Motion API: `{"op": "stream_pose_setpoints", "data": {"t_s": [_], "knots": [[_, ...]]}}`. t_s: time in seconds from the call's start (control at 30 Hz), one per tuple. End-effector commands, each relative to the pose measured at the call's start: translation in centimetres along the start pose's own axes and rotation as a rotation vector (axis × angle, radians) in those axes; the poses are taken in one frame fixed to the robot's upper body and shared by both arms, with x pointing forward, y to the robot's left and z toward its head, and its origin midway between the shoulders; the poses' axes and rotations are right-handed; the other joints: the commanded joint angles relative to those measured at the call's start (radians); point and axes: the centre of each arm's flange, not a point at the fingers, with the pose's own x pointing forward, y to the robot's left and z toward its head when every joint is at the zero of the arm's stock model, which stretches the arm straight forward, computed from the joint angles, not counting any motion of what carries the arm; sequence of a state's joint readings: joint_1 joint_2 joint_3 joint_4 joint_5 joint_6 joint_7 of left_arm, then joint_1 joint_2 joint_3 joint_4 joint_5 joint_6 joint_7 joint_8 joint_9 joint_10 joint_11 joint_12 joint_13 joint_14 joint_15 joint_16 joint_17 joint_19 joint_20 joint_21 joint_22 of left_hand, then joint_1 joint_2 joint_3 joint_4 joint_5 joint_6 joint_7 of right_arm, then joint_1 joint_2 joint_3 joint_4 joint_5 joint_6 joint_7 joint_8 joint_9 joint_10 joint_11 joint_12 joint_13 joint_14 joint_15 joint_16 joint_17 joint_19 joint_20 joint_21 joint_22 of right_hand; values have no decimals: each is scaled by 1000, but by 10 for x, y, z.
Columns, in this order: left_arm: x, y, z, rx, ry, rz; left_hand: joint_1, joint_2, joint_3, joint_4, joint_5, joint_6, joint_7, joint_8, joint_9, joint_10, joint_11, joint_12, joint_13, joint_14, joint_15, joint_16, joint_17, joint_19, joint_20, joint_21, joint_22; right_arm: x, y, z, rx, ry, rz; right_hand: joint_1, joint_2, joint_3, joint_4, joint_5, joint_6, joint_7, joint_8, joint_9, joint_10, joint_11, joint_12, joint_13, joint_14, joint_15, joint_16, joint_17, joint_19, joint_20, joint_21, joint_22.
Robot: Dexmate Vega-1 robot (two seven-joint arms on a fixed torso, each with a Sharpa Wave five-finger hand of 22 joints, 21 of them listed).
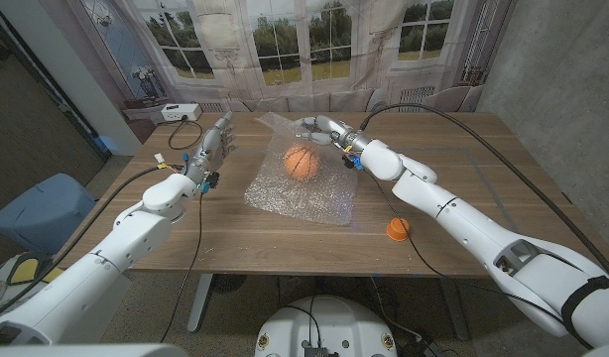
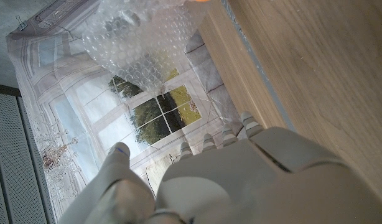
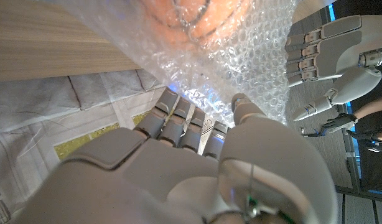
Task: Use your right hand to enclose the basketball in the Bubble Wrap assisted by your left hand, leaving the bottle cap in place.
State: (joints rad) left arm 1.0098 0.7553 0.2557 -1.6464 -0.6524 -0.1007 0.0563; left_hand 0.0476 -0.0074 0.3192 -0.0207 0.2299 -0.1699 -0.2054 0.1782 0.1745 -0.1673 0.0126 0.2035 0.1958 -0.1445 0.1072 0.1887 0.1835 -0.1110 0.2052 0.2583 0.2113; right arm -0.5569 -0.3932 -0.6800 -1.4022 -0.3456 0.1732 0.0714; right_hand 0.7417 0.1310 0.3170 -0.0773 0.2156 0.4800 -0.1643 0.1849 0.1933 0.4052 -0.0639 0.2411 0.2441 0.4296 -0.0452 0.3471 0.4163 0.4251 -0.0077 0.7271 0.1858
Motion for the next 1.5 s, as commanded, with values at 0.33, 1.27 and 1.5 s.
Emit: {"op": "stream_pose_setpoints", "data": {"t_s": [0.33, 1.27, 1.5], "knots": [[-1, 4, -8, -18, 6, -2, -6, 4, -4, 3, 8, -101, -8, 3, 2, -38, 3, 5, 0, -9, 2, 2, 4, 2, 7, -2, 3, 24, 26, 13, 65, -51, 62, -10, 28, 1, 19, 11, -3, 33, 11, 5, 11, 24, -7, 3, -33, -98, -40, -27, 16, -104, -15, -12], [4, 7, -16, -36, 4, -11, -7, 4, -9, 6, 11, -109, -10, 3, 2, -44, 1, 4, 0, -5, 5, 4, 4, 4, 7, -2, 3, 31, 23, 34, -109, -44, 130, -264, -144, -230, 125, 12, -426, -1, -9, -3, -416, 38, -59, -30, -468, 101, -162, -107, -420, 221, -333, -10], [4, 9, -16, -36, 1, -7, -7, 4, -11, 7, 12, -109, -10, 3, 2, -44, 1, 4, 0, -3, 5, 4, 4, 3, 7, -2, 3, 32, 22, 38, -265, 26, 215, -261, -160, -253, 119, 31, -547, -14, -14, -2, -541, 41, -65, -32, -549, 125, -158, -122, -459, 222, -380, -7]]}}
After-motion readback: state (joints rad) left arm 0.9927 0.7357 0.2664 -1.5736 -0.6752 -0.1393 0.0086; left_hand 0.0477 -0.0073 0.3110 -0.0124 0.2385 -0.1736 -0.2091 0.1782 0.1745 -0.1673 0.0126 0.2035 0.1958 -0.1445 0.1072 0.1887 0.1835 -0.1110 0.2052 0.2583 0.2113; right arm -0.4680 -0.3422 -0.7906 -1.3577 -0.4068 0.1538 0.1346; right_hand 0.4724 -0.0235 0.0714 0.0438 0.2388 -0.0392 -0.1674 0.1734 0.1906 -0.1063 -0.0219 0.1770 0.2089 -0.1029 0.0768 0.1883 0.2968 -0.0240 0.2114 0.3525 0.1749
